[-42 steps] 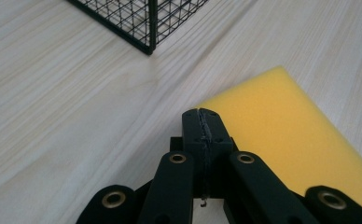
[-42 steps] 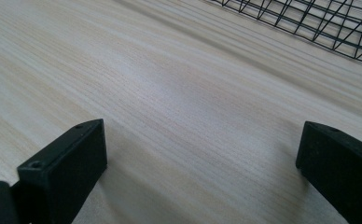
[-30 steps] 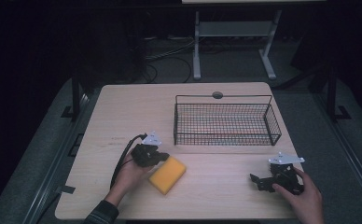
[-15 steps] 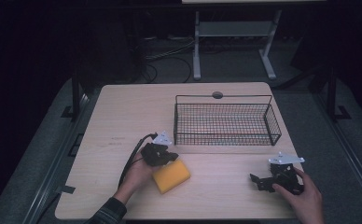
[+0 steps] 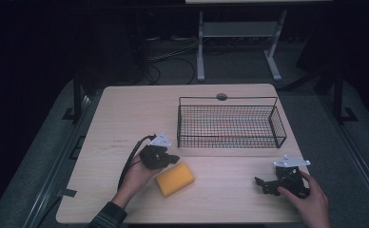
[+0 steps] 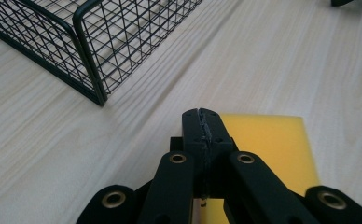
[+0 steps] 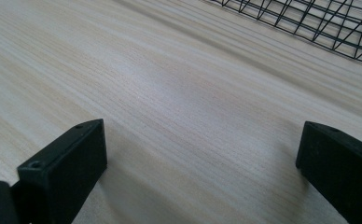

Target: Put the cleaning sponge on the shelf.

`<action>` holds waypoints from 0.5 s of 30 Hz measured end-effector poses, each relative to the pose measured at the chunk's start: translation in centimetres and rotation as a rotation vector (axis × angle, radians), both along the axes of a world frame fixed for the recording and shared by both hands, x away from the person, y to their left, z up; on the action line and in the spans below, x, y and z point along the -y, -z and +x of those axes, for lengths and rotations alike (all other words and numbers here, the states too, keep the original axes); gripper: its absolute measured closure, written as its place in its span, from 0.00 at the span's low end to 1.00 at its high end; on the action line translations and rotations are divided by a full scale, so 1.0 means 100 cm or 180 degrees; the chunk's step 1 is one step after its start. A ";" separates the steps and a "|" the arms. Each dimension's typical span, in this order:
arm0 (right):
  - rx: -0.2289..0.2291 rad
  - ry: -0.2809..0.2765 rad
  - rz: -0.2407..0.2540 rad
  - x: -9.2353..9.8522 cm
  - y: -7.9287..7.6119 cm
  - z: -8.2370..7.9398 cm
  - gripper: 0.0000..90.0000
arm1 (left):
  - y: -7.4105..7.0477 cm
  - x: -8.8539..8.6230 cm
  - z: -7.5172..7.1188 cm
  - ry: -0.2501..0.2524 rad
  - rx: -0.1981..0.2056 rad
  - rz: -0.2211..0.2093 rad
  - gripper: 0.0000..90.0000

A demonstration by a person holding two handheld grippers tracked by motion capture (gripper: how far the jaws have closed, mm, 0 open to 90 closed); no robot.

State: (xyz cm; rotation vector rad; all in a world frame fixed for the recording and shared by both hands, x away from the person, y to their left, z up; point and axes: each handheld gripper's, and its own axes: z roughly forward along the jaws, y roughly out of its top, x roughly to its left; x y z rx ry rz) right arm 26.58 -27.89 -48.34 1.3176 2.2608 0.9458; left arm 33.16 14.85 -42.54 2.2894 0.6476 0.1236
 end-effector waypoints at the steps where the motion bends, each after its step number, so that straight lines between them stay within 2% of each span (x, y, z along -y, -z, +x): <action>1: -0.0001 0.0000 0.0000 0.000 0.000 0.000 0.01 | -0.001 -0.001 -0.001 -0.0009 -0.0001 -0.0016 1.00; 5: 0.0000 0.0000 0.0000 0.000 0.000 0.000 0.01 | -0.006 -0.005 -0.005 -0.0028 -0.0016 0.0000 0.98; 9: 0.0000 0.0000 0.0000 0.000 0.000 0.000 0.01 | -0.008 -0.008 -0.008 -0.0079 -0.0103 0.0009 0.87; 15: 0.0000 0.0000 0.0000 0.000 0.000 0.000 0.01 | -0.014 -0.008 -0.011 -0.0085 -0.0176 0.0170 0.64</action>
